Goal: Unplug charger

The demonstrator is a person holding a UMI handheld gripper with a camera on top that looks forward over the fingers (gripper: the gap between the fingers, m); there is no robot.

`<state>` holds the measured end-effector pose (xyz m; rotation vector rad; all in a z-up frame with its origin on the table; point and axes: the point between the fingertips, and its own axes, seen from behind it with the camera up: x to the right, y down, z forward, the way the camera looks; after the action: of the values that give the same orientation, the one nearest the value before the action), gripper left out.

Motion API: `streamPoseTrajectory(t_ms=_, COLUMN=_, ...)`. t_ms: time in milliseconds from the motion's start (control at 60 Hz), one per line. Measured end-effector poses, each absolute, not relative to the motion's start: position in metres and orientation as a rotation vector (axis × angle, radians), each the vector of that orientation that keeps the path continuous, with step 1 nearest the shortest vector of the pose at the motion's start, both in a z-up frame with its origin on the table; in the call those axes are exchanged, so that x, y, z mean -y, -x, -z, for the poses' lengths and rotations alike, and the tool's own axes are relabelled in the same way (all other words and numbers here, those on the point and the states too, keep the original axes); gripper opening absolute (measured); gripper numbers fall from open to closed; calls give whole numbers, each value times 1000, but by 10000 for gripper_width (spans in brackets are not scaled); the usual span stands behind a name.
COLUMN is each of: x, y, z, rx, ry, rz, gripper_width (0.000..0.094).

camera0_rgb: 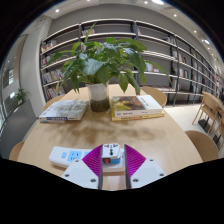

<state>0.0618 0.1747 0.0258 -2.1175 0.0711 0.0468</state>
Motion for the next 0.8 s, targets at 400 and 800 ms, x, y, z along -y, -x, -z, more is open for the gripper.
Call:
streamPoseTrajectory(t_ms=400, x=-189, y=-67, z=-99, rx=-151, ry=2072, rz=-74, gripper_width=123)
streamPoseTrajectory(t_ms=800, x=-197, y=-230, z=-245, rx=-185, ry=1875, rz=11, gripper_width=129)
